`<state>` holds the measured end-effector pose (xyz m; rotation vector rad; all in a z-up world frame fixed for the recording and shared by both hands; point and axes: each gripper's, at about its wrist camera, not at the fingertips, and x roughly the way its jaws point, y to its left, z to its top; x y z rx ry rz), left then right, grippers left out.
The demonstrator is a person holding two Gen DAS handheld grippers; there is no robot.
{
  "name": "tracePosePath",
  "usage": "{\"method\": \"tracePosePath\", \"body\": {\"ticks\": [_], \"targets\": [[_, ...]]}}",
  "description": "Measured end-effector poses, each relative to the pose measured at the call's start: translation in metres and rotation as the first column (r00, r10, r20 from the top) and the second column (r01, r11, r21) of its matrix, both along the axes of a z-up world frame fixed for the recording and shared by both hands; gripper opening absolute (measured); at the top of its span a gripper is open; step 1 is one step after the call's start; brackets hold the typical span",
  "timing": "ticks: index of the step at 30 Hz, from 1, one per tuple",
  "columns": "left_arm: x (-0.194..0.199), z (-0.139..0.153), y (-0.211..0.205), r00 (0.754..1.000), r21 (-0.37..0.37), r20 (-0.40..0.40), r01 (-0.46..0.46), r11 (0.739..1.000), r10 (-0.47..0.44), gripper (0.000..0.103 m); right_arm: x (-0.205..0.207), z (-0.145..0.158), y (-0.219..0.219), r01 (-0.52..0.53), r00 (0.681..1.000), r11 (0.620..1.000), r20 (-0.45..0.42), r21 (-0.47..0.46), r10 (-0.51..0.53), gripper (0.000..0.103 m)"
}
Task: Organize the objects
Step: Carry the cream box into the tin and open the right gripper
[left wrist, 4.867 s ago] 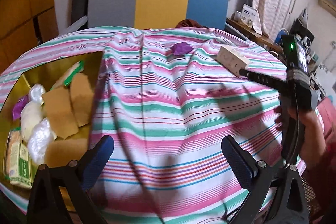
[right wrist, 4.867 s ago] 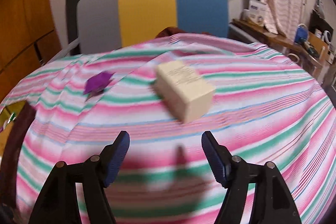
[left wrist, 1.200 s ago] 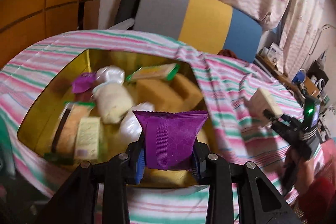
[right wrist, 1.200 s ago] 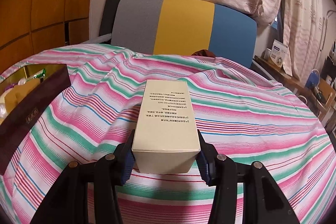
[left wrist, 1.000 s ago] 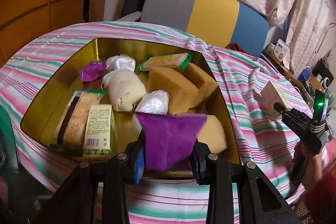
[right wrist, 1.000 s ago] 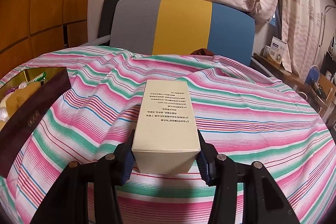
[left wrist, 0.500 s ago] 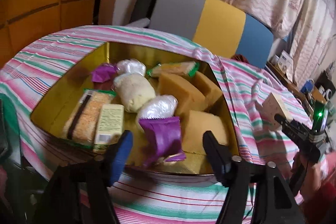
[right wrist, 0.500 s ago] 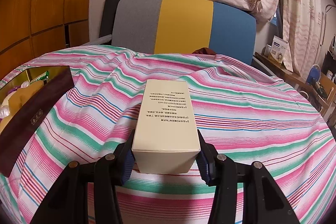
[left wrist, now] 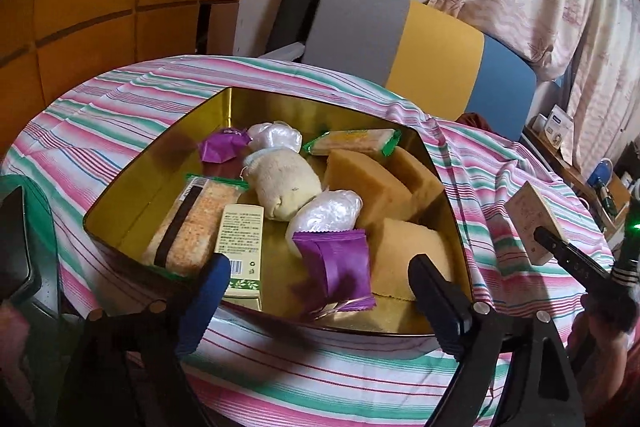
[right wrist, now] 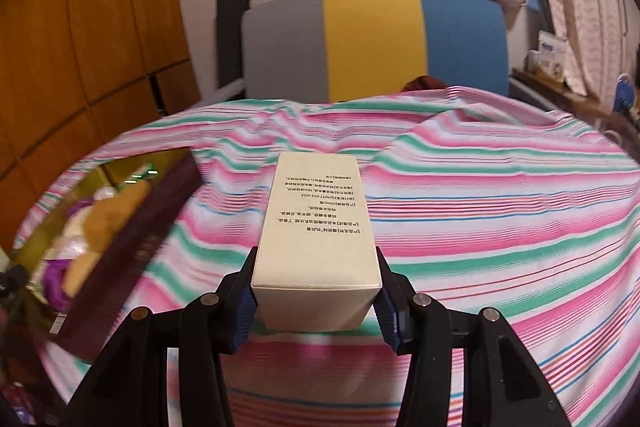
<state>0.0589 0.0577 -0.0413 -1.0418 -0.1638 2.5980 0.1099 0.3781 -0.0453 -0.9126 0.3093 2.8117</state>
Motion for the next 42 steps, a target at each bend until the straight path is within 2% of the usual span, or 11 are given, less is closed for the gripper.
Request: {"method": "tracePosePath", "body": {"ticks": [11, 16, 22, 27, 32, 35, 38, 40, 42], "targets": [[0.001, 0.001, -0.011, 1.0, 0.003, -0.005, -0.021, 1.0, 0.021, 0.101, -0.022, 0.043, -0.072, -0.193, 0.98, 0.978, -0.069, -0.081, 0.188, 0.051], [-0.001, 0.002, -0.02, 0.999, 0.006, -0.007, -0.047, 0.999, 0.047, 0.101, -0.056, 0.058, -0.119, -0.301, 0.954, 0.952, -0.03, -0.064, 0.299, 0.05], [-0.006, 0.005, -0.036, 0.994, -0.012, -0.02, -0.104, 0.995, 0.104, 0.103, -0.101, 0.06, -0.17, -0.371, 0.927, 0.928, 0.044, -0.04, 0.373, 0.05], [-0.012, 0.006, -0.056, 0.988, 0.002, -0.004, -0.158, 0.988, 0.158, 0.103, -0.134, 0.052, -0.202, -0.389, 0.916, 0.921, 0.115, 0.021, 0.384, 0.05], [-0.017, 0.004, -0.071, 0.98, 0.018, 0.017, -0.199, 0.98, 0.199, 0.103, -0.161, 0.038, -0.215, -0.345, 0.928, 0.933, 0.186, 0.103, 0.323, 0.051], [-0.019, 0.002, -0.074, 0.978, 0.024, 0.03, -0.207, 0.978, 0.206, 0.103, -0.177, 0.03, -0.215, -0.323, 0.928, 0.945, 0.216, 0.056, 0.305, 0.051], [-0.02, 0.001, -0.075, 0.977, 0.022, 0.037, -0.211, 0.977, 0.21, 0.103, -0.174, 0.034, -0.213, -0.336, 0.924, 0.942, 0.194, 0.003, 0.329, 0.054], [-0.021, 0.001, -0.076, 0.976, 0.023, 0.036, -0.215, 0.976, 0.214, 0.103, -0.162, 0.04, -0.21, -0.342, 0.927, 0.94, 0.162, -0.002, 0.338, 0.061], [-0.021, 0.0, -0.077, 0.974, 0.029, 0.044, -0.222, 0.975, 0.22, 0.103, -0.149, 0.046, -0.208, -0.331, 0.935, 0.944, 0.137, 0.009, 0.327, 0.061]]}}
